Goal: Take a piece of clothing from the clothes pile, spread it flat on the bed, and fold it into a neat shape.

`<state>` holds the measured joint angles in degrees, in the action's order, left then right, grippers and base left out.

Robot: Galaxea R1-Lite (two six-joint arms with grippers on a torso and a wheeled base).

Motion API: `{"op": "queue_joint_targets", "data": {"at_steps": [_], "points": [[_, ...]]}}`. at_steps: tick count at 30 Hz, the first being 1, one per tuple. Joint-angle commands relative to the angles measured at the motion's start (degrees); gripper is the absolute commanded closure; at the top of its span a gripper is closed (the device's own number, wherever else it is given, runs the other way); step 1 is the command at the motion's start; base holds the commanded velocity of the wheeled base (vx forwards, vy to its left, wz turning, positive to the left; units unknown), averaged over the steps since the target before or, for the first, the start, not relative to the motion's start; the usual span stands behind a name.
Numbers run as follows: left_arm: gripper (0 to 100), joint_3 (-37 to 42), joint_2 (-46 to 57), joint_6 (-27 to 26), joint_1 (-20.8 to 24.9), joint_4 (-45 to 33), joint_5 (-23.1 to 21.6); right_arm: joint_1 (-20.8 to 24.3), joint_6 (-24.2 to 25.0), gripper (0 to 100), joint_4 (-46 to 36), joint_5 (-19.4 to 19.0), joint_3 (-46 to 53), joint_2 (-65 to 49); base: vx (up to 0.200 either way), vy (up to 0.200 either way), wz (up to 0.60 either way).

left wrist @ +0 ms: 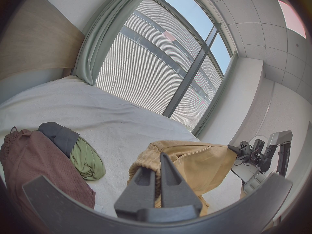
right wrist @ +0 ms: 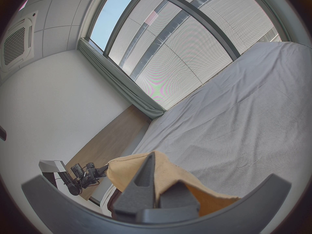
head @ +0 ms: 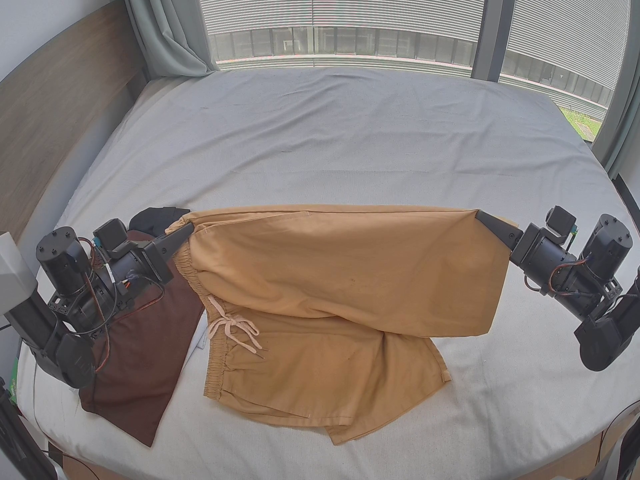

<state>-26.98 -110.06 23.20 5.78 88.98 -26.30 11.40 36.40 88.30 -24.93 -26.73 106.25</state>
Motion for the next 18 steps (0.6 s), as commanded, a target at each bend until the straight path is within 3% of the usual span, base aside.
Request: {"op": "queue_joint_targets", "data": {"at_steps": [1,18], "points": [[100,0.0,-0.25,0.0,-0.07,0.14,0.02,0.03,-0.01,100,0.03,-0.03,0.02,0.18,0.0,0.0,0.0],[100,-0.62,-0.33,0.09,-0.07,0.14,0.1,0.2,-0.19,100,0.03,-0.12,-0.25,0.36,0.0,0.0,0.0]]}}
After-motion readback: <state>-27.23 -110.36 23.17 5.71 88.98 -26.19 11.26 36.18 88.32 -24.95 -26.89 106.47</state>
